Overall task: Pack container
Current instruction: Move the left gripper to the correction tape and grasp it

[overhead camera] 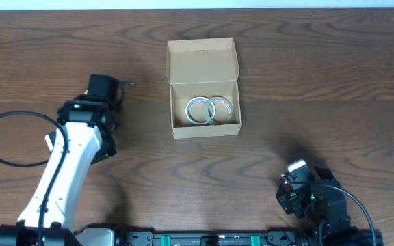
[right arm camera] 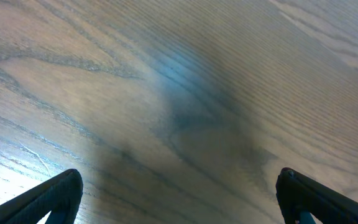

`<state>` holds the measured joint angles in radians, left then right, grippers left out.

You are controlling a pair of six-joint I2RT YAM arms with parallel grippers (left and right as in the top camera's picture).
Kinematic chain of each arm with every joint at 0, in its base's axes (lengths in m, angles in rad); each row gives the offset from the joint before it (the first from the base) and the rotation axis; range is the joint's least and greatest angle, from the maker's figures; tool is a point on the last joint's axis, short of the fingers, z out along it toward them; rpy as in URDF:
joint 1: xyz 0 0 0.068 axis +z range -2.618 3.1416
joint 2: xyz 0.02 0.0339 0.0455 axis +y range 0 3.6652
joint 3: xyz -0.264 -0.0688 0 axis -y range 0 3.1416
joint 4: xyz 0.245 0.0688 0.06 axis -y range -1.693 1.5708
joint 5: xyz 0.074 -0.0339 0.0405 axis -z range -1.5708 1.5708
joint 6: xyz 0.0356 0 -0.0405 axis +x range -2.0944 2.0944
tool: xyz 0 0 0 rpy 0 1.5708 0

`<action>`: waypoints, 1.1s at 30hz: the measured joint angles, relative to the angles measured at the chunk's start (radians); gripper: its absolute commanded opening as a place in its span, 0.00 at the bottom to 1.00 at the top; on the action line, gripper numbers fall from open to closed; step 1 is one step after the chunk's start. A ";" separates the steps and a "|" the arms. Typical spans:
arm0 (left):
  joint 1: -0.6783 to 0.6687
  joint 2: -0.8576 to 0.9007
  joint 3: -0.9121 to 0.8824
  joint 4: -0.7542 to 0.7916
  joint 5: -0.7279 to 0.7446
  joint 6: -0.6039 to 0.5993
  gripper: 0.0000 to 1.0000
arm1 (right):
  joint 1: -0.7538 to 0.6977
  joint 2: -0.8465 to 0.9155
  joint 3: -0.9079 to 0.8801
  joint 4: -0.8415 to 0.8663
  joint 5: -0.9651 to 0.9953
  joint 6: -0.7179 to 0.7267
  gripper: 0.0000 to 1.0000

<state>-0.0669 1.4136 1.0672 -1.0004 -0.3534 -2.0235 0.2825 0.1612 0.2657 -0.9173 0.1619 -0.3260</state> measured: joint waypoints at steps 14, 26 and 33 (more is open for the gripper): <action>0.112 0.210 0.000 0.113 0.059 0.000 0.98 | 0.000 0.000 0.000 0.000 0.000 0.000 0.99; 0.181 0.304 0.000 0.266 0.097 0.000 0.99 | 0.000 0.000 0.000 0.000 0.000 0.000 0.99; 0.191 0.365 0.000 0.309 0.149 0.000 0.95 | 0.000 0.000 0.000 0.000 0.000 0.000 0.99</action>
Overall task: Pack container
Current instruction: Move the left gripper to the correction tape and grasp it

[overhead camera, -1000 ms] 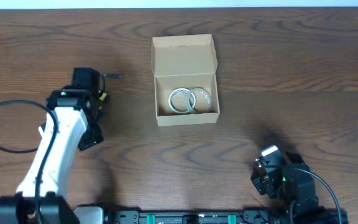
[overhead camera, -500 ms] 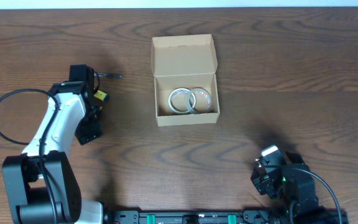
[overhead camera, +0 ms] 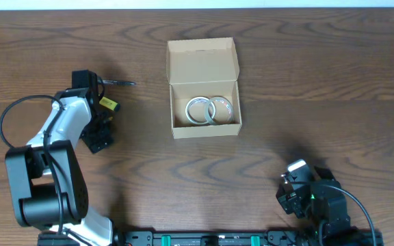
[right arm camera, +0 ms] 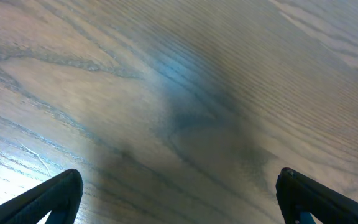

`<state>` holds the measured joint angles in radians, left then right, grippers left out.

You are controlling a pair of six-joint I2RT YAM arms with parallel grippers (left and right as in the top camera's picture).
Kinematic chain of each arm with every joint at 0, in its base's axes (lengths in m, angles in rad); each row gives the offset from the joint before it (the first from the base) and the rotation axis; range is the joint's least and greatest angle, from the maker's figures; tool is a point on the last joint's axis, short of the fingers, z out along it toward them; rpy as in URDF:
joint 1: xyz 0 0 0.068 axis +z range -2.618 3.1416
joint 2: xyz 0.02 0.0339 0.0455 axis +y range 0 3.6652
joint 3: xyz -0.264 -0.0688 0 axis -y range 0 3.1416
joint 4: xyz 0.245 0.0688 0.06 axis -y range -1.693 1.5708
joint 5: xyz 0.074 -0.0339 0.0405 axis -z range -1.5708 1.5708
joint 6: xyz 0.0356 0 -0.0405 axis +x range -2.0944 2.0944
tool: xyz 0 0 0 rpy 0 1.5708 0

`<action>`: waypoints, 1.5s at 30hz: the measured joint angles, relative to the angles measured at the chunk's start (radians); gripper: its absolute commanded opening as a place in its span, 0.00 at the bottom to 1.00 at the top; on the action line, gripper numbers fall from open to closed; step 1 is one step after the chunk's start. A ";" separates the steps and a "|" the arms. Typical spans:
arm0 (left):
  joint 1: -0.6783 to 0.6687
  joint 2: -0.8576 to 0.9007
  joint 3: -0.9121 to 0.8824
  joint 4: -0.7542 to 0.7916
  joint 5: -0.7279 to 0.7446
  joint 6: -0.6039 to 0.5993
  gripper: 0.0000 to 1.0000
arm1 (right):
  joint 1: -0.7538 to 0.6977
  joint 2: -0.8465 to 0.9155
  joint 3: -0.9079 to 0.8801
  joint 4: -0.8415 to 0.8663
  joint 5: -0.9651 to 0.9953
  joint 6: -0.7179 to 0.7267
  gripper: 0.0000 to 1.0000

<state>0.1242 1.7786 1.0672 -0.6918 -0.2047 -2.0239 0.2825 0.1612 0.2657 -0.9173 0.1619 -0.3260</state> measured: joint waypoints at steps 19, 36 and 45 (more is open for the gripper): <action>0.054 0.028 0.000 0.017 0.069 0.000 0.83 | 0.000 0.000 0.000 0.000 0.000 0.000 0.99; 0.056 0.056 0.000 0.020 0.124 0.000 0.60 | 0.000 0.000 0.000 0.000 0.000 0.000 0.99; 0.056 0.058 0.002 0.020 0.130 0.000 0.40 | 0.000 0.000 0.000 0.000 0.000 0.000 0.99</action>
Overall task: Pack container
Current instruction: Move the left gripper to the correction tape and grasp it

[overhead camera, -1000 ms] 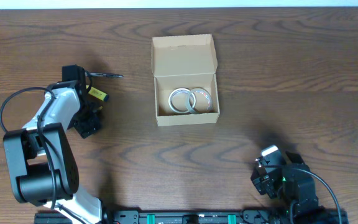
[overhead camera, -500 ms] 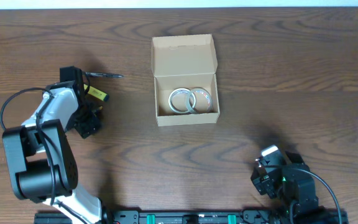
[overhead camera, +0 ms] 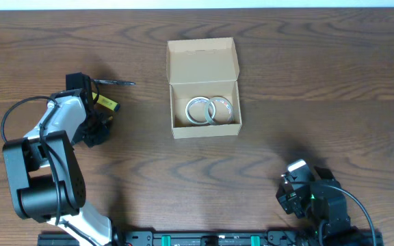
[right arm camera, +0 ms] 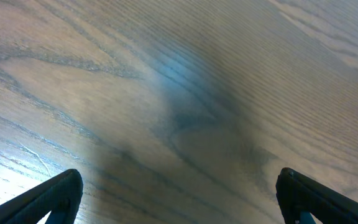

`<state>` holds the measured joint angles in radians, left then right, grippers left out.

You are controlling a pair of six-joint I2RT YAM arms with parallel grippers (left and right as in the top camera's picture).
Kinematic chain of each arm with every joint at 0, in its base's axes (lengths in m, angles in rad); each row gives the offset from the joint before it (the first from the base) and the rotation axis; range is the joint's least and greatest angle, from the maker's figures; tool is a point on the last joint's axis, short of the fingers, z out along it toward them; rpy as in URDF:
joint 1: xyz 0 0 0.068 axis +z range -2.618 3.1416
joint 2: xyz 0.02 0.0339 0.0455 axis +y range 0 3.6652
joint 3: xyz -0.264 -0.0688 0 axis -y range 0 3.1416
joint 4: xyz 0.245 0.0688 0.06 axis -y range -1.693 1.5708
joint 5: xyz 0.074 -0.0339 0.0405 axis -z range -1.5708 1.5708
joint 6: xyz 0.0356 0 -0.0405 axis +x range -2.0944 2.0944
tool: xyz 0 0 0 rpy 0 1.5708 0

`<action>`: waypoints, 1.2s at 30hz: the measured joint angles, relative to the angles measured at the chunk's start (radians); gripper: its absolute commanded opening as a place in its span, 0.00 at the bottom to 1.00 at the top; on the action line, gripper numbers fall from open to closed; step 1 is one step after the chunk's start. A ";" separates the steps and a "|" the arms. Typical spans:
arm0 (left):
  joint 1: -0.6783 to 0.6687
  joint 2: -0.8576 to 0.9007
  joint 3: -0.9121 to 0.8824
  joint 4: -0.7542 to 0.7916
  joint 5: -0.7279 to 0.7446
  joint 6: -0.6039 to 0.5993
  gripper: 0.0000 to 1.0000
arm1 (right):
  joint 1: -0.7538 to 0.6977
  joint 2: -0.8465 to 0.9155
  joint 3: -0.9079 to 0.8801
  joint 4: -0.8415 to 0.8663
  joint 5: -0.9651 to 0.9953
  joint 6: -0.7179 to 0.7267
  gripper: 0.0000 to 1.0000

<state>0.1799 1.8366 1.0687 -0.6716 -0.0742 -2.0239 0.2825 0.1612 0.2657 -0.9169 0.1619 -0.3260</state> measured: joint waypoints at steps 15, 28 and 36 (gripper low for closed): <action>0.000 0.000 0.000 0.019 0.000 0.000 0.32 | 0.000 0.000 0.000 0.000 0.000 0.000 0.99; 0.000 0.000 0.022 0.026 0.016 0.000 0.30 | 0.000 0.000 0.000 0.000 0.000 0.000 0.99; 0.000 0.000 0.041 0.026 0.016 0.000 0.27 | 0.000 0.000 0.000 0.000 0.000 0.000 0.99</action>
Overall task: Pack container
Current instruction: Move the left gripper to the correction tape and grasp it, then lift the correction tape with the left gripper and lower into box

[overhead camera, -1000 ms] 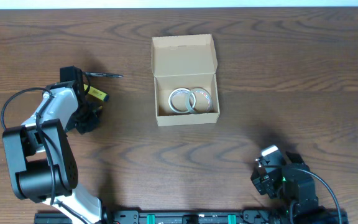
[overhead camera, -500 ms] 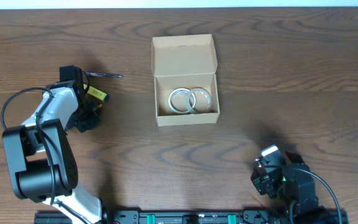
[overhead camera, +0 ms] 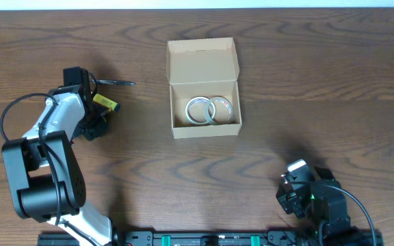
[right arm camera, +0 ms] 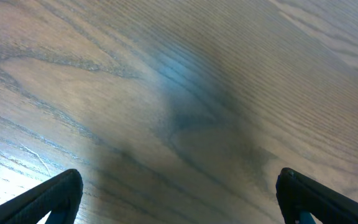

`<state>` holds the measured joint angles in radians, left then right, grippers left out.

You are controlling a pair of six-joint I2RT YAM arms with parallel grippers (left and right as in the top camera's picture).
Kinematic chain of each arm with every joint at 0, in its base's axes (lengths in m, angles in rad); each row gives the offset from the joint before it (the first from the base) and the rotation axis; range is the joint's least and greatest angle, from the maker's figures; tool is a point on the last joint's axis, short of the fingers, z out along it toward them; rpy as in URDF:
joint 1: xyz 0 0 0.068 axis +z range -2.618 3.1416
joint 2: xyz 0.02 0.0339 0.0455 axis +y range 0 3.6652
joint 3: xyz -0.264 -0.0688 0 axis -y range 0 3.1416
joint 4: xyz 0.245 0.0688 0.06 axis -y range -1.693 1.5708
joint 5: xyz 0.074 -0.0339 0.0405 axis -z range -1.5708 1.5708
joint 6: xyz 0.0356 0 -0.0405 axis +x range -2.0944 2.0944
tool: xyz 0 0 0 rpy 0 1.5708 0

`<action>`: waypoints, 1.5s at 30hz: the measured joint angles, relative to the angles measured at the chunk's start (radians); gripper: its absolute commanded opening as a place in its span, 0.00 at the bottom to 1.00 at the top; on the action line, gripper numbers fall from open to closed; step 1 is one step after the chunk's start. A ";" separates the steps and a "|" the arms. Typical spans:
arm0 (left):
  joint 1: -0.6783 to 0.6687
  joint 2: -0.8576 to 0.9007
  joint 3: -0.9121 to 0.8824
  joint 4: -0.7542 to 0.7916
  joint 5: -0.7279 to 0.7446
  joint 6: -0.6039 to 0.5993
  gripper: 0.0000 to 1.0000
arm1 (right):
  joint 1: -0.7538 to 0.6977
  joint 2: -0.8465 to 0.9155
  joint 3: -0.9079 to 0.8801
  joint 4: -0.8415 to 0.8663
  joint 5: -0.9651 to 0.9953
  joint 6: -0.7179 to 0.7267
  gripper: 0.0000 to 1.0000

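An open cardboard box (overhead camera: 204,65) stands at the table's middle, its lid flap folded back. Two silver rings (overhead camera: 210,110) lie side by side inside it. My left arm is folded up well left of the box, and its dark gripper (overhead camera: 93,127) points toward the table; its fingers are too small and dark to read. My right gripper (right arm camera: 179,202) hangs low over bare wood at the front right. It is open, with only the fingertips (right arm camera: 48,196) showing at the frame's corners and nothing between them.
A thin dark item (overhead camera: 117,83) lies on the wooden table (overhead camera: 306,89) just beyond the left arm's wrist. A yellow connector (overhead camera: 105,102) sits on that arm. The right arm's body (overhead camera: 310,197) is at the front right edge.
The left arm's wrist has shifted slightly up and to the left. The box, the rings and the right arm are unchanged.
The left arm was stretched forward with its wrist left of the box. Then it was folded back on itself further left, and it has stayed there with small shifts. Both rings lay in the box throughout, and the right gripper stayed open over bare wood.
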<state>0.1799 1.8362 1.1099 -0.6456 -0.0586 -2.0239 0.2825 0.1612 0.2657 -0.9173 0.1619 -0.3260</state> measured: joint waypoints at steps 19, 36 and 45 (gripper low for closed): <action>-0.015 -0.032 0.134 -0.002 -0.001 0.057 0.27 | 0.000 0.000 0.000 0.000 0.000 0.000 0.99; -0.187 -0.032 0.327 -0.005 -0.025 0.228 0.29 | 0.000 0.000 0.000 0.000 0.000 0.000 0.99; -0.325 -0.032 0.451 -0.089 -0.027 0.324 0.29 | 0.000 0.000 0.000 0.000 0.000 0.000 0.99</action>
<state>-0.1455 1.8046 1.5612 -0.7345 -0.0860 -1.7000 0.2825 0.1612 0.2657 -0.9173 0.1619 -0.3260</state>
